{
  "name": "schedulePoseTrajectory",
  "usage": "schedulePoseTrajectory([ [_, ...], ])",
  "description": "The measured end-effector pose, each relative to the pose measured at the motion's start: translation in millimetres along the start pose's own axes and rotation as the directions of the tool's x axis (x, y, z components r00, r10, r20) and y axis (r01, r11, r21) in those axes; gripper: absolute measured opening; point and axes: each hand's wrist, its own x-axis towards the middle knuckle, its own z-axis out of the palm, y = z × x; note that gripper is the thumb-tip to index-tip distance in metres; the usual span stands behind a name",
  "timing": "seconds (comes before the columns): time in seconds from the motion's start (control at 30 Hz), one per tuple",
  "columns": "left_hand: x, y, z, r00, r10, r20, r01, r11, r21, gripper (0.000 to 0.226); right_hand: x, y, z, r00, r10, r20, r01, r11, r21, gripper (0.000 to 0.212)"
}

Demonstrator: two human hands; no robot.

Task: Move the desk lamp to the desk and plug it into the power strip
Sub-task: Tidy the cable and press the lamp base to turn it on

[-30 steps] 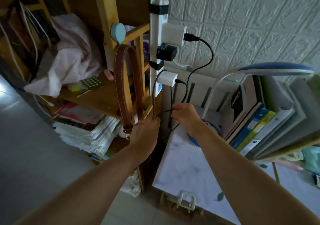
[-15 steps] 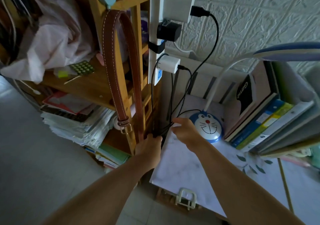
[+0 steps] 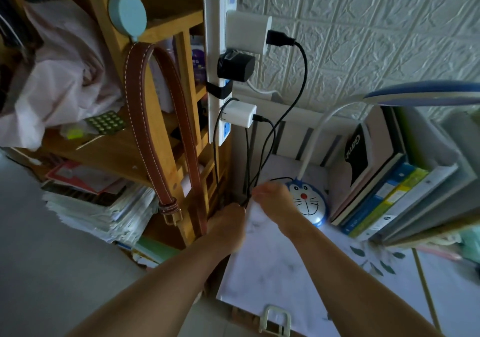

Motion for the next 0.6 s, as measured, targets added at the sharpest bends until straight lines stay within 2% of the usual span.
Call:
schedulePoseTrajectory([
  [0.07, 1, -1, -2, 1.0, -0.002, 0.017, 0.002, 1.0, -0.019, 0.047, 2, -6, -8, 0.99, -0.019, -0.138, 0.038, 0.99, 0.134, 0.006],
  [0.13, 1, -4, -5, 1.0, 0.013, 0.028, -0.012, 0.999, -0.035, 0.049, 8, -11, -14, 0.988, -0.073, -0.135, 0.107, 0.959, 0.262, 0.033],
  [0.17, 1, -6, -5, 0.999, 0.016, 0.032, -0.015, 0.999, -0.037, 0.05, 10, -15, -14, 0.985, -0.117, -0.123, 0.147, 0.951, 0.27, 0.042],
  [0.2, 1, -8, -5, 0.999, 0.015, 0.038, -0.014, 0.999, -0.037, 0.051, 12, -18, -14, 0.978, -0.166, -0.123, 0.193, 0.949, 0.249, 0.041],
  [0.3, 0, -16, -1, 0.998, -0.001, 0.062, 0.003, 1.0, -0.029, 0.053, 13, -26, -7, 0.956, -0.254, -0.15, 0.283, 0.931, 0.229, 0.006],
  [0.43, -1, -24, 2, 0.997, -0.001, 0.08, 0.001, 1.0, -0.004, 0.052, 14, -23, -3, 0.948, -0.25, -0.197, 0.288, 0.938, 0.195, 0.021],
  [0.6, -4, -21, 1, 0.997, 0.041, 0.068, -0.04, 0.999, -0.011, 0.059, 12, -21, -11, 0.946, -0.229, -0.231, 0.27, 0.948, 0.167, 0.013],
])
